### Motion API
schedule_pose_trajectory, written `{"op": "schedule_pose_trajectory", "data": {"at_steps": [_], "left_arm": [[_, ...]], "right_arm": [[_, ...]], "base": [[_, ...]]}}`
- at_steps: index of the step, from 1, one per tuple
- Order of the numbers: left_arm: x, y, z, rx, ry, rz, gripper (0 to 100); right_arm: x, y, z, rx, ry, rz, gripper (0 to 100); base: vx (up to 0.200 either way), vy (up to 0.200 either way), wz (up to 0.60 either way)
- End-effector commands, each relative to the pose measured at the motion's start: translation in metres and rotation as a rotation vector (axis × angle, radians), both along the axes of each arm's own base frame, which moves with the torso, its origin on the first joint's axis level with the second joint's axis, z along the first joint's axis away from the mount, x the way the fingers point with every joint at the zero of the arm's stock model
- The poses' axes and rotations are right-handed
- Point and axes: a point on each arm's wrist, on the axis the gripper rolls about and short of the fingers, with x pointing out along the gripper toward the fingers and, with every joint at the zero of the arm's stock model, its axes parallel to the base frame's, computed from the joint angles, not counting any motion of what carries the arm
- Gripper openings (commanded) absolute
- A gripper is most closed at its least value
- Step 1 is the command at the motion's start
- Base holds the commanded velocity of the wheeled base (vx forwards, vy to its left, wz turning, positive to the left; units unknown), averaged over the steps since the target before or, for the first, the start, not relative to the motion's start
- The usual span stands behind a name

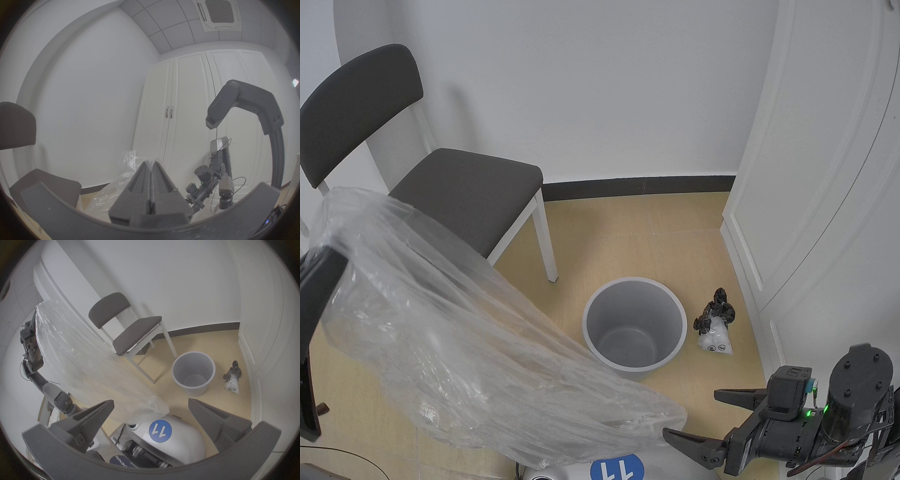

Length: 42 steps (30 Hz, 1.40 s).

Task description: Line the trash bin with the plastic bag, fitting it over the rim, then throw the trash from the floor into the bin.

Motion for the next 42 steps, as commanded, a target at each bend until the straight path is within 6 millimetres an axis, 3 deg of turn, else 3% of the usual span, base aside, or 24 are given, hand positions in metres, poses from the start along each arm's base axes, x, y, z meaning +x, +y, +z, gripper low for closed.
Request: {"op": "schedule_pose_trajectory", "data": {"at_steps": [1, 21, 28, 33, 42], "left_arm": [[-0.003, -0.001, 0.003, -0.012, -0.001, -0.04, 0], [-0.013, 0.005, 0.003, -0.038, -0.023, -0.095, 0], [-0.015, 0.005, 0.006, -0.048, -0.024, -0.12, 0], [-0.015, 0.005, 0.007, -0.053, -0.027, -0.12, 0], [-0.016, 0.007, 0.011, -0.077, -0.038, -0.122, 0]], "right_arm": [[-0.002, 0.001, -0.006, -0.021, 0.021, 0.022, 100], [0.019, 0.011, -0.016, 0.005, 0.045, -0.055, 100], [0.036, 0.017, -0.023, 0.066, 0.026, -0.102, 100], [0.037, 0.019, -0.021, 0.154, 0.068, -0.086, 100], [0.036, 0.018, -0.02, 0.158, 0.076, -0.069, 100]], "base": [[0.0, 0.0, 0.0], [0.0, 0.0, 0.0], [0.0, 0.0, 0.0], [0.0, 0.0, 0.0], [0.0, 0.0, 0.0]]}}
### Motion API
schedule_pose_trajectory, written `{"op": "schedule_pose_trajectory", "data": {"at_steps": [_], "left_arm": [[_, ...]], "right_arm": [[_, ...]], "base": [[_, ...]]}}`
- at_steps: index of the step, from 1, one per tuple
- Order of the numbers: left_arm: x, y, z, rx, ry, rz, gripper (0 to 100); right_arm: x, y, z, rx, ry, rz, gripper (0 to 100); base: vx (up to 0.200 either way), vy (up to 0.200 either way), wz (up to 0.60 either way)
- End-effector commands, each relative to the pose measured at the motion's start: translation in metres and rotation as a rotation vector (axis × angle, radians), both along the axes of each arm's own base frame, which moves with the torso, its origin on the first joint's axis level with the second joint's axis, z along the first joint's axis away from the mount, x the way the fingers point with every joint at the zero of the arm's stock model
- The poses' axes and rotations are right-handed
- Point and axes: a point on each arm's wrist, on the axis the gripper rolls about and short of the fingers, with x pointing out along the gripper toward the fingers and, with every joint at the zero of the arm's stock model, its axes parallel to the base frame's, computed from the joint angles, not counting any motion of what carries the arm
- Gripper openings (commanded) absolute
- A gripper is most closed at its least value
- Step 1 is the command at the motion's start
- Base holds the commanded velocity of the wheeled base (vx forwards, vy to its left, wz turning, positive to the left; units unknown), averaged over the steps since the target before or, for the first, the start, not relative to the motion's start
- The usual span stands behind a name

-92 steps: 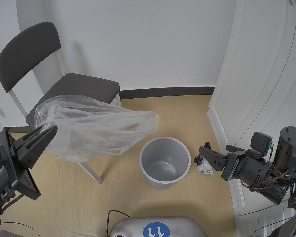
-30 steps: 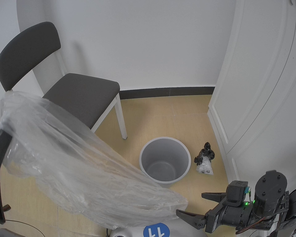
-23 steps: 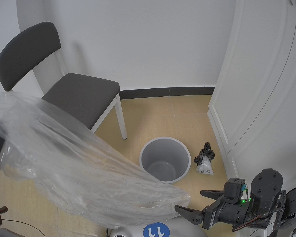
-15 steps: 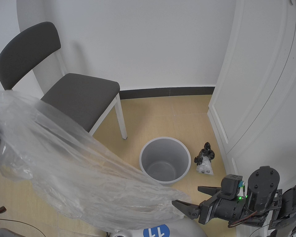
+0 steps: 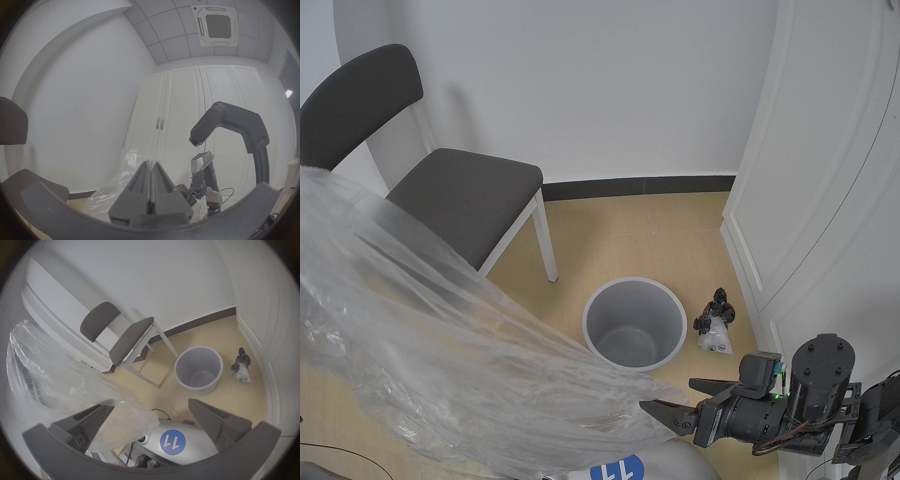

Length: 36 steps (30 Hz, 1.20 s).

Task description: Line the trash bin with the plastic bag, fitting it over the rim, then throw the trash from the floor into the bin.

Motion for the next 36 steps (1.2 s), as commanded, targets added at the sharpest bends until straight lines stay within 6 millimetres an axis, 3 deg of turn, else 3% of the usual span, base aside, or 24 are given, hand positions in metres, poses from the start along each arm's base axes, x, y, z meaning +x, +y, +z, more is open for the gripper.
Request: {"op": "schedule_pose_trajectory", "data": {"at_steps": [1, 8, 9, 15, 20, 26, 30, 36], "left_arm": [[0.0, 0.0, 0.0, -0.002, -0.001, 0.0, 0], [0.0, 0.001, 0.003, -0.011, -0.005, -0.001, 0], [0.0, 0.0, 0.003, -0.01, -0.004, -0.002, 0], [-0.001, 0.0, 0.002, -0.01, -0.004, -0.008, 0], [0.0, -0.001, 0.002, -0.009, 0.007, -0.012, 0], [0.008, -0.009, -0.005, 0.053, 0.097, 0.034, 0], [0.022, -0.018, -0.014, 0.206, 0.257, 0.199, 0], [0.037, -0.032, -0.028, 0.402, 0.546, 0.233, 0]], "right_arm": [[0.0, 0.0, -0.002, -0.006, 0.004, 0.0, 100], [-0.001, -0.001, -0.004, -0.011, 0.006, 0.004, 100], [-0.001, -0.001, -0.004, -0.011, 0.006, 0.004, 0], [-0.001, -0.001, -0.001, 0.0, -0.001, 0.003, 0], [-0.004, -0.007, 0.014, 0.043, -0.05, -0.009, 0], [0.0, -0.029, 0.056, 0.1, -0.212, -0.116, 0], [0.005, -0.044, 0.09, 0.118, -0.289, -0.26, 0], [-0.003, -0.056, 0.121, 0.163, -0.336, -0.334, 0]], "base": [[0.0, 0.0, 0.0], [0.0, 0.0, 0.0], [0.0, 0.0, 0.0], [0.0, 0.0, 0.0], [0.0, 0.0, 0.0], [0.0, 0.0, 0.0], [0.0, 0.0, 0.0], [0.0, 0.0, 0.0]]}}
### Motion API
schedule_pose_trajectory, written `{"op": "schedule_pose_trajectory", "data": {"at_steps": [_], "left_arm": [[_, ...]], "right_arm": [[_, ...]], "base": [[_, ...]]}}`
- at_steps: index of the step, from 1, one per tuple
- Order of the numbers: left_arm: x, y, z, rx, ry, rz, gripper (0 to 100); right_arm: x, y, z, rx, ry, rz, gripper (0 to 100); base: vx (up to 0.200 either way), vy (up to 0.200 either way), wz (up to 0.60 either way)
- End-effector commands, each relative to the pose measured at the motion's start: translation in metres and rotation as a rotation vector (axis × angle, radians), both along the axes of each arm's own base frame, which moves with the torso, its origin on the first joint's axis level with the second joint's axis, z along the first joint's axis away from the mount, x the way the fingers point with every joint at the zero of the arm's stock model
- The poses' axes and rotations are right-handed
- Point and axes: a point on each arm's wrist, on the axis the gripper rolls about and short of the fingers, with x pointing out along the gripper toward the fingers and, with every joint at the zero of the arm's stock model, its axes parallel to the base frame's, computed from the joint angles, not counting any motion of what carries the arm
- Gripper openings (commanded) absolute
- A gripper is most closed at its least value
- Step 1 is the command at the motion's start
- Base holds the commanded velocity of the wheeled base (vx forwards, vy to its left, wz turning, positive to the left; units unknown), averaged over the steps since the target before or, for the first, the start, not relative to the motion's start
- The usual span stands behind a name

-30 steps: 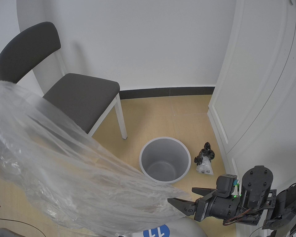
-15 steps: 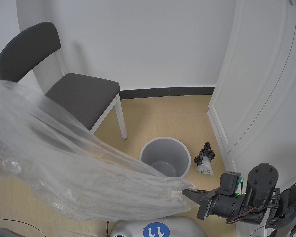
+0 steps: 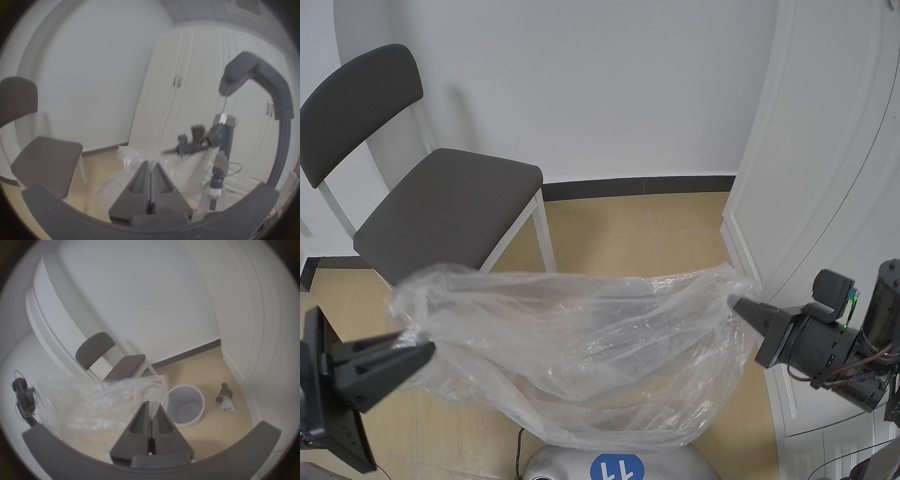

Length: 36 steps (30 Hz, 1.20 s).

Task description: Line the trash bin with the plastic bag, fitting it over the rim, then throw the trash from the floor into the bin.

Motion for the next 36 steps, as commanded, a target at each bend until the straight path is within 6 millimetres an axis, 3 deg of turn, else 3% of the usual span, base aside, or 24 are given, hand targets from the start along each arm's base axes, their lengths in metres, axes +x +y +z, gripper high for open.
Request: {"op": "schedule_pose_trajectory", "data": {"at_steps": [1, 13, 14, 17, 19, 20, 26, 27, 36], "left_arm": [[0.019, -0.017, 0.0, 0.099, 0.191, 0.09, 0], [0.094, -0.068, -0.092, 0.449, 0.494, 0.247, 0], [0.094, -0.068, -0.092, 0.449, 0.494, 0.247, 0], [0.114, -0.083, -0.122, 0.499, 0.561, 0.268, 0], [0.115, -0.083, -0.123, 0.5, 0.564, 0.27, 0], [0.125, -0.092, -0.145, 0.509, 0.6, 0.254, 0], [0.14, -0.1, -0.178, 0.473, 0.619, 0.208, 0], [0.142, -0.1, -0.181, 0.47, 0.617, 0.207, 100], [0.146, -0.101, -0.193, 0.392, 0.554, 0.195, 100]], "right_arm": [[-0.009, -0.022, 0.049, 0.099, -0.115, -0.101, 0], [-0.005, -0.013, 0.05, 0.112, -0.111, -0.111, 0], [-0.005, -0.013, 0.05, 0.112, -0.111, -0.111, 0], [-0.009, -0.006, 0.056, 0.16, -0.12, -0.097, 0], [-0.009, -0.006, 0.056, 0.162, -0.121, -0.097, 0], [-0.012, 0.0, 0.058, 0.195, -0.132, -0.091, 0], [-0.01, 0.009, 0.052, 0.195, -0.116, -0.082, 0], [-0.01, 0.009, 0.051, 0.195, -0.113, -0.082, 0], [-0.009, 0.017, 0.046, 0.2, -0.082, -0.066, 0]], "base": [[0.0, 0.0, 0.0], [0.0, 0.0, 0.0], [0.0, 0.0, 0.0], [0.0, 0.0, 0.0], [0.0, 0.0, 0.0], [0.0, 0.0, 0.0], [0.0, 0.0, 0.0], [0.0, 0.0, 0.0], [0.0, 0.0, 0.0]]}}
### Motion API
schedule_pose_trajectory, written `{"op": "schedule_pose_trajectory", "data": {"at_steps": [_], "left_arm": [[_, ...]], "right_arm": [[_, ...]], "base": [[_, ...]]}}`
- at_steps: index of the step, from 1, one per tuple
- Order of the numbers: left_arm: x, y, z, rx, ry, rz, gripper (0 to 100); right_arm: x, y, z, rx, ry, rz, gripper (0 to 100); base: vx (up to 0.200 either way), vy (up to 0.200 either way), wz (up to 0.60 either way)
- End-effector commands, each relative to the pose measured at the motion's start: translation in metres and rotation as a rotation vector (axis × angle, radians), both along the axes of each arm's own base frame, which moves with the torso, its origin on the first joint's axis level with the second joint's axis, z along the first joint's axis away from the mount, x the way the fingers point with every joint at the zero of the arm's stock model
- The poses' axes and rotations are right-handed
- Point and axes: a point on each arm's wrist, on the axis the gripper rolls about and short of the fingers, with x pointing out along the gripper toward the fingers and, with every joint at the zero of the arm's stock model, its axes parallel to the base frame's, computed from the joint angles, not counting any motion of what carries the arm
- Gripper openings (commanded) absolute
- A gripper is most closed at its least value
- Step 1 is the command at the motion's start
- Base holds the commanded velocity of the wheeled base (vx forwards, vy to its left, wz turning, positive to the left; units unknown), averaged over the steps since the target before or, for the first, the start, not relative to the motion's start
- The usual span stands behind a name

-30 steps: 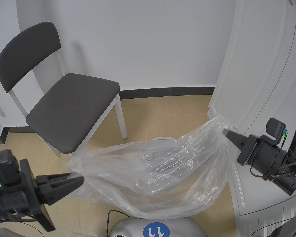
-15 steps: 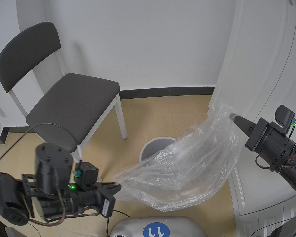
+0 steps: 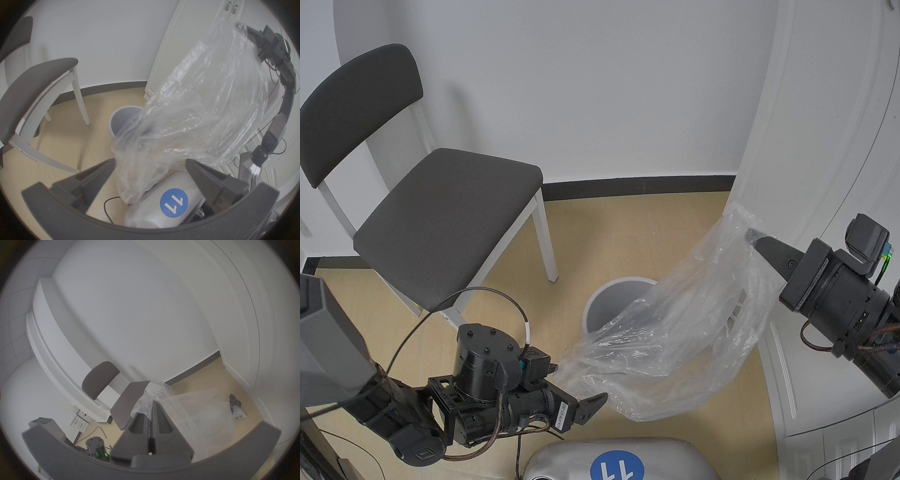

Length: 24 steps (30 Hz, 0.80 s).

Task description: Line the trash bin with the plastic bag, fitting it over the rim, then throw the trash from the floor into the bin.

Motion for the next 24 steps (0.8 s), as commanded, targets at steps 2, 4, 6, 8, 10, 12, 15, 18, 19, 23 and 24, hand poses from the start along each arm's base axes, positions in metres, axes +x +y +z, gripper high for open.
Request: {"op": "schedule_pose_trajectory", "data": {"at_steps": [2, 4, 6, 8, 10, 12, 15, 18, 19, 23, 24], "left_arm": [[0.001, 0.002, -0.027, 0.051, 0.065, 0.003, 100], [0.002, 0.001, -0.027, 0.044, 0.061, 0.004, 100], [0.003, 0.001, -0.026, 0.043, 0.06, 0.006, 100], [0.004, 0.006, -0.021, 0.032, 0.049, 0.021, 100], [0.002, 0.009, -0.011, 0.009, 0.024, 0.024, 100], [0.0, 0.013, -0.001, -0.009, 0.005, 0.027, 100], [-0.001, 0.016, 0.005, -0.023, -0.007, 0.025, 100], [-0.001, 0.015, 0.001, -0.018, 0.005, 0.019, 100], [-0.001, 0.013, -0.005, -0.006, 0.023, 0.01, 100], [-0.002, 0.006, -0.02, 0.025, 0.064, -0.019, 100], [-0.003, 0.005, -0.023, 0.03, 0.069, -0.024, 100]], "right_arm": [[0.002, 0.008, -0.005, -0.009, 0.018, 0.012, 0], [0.001, 0.008, -0.005, -0.009, 0.018, 0.017, 0], [0.001, 0.008, -0.005, -0.009, 0.018, 0.018, 0], [0.001, 0.009, -0.006, -0.013, 0.021, 0.02, 0], [0.001, 0.009, -0.006, -0.013, 0.021, 0.02, 0], [0.001, 0.009, -0.006, -0.013, 0.021, 0.02, 0], [0.001, 0.009, -0.006, -0.013, 0.021, 0.021, 0], [0.0, 0.01, -0.006, -0.012, 0.02, 0.028, 0], [-0.001, 0.01, -0.006, -0.011, 0.021, 0.029, 0], [-0.001, 0.01, -0.006, -0.011, 0.021, 0.032, 0], [-0.001, 0.01, -0.006, -0.009, 0.02, 0.032, 0]], "base": [[0.0, 0.0, 0.0], [0.0, 0.0, 0.0], [0.0, 0.0, 0.0], [0.0, 0.0, 0.0], [0.0, 0.0, 0.0], [0.0, 0.0, 0.0], [0.0, 0.0, 0.0], [0.0, 0.0, 0.0], [0.0, 0.0, 0.0], [0.0, 0.0, 0.0], [0.0, 0.0, 0.0]]}}
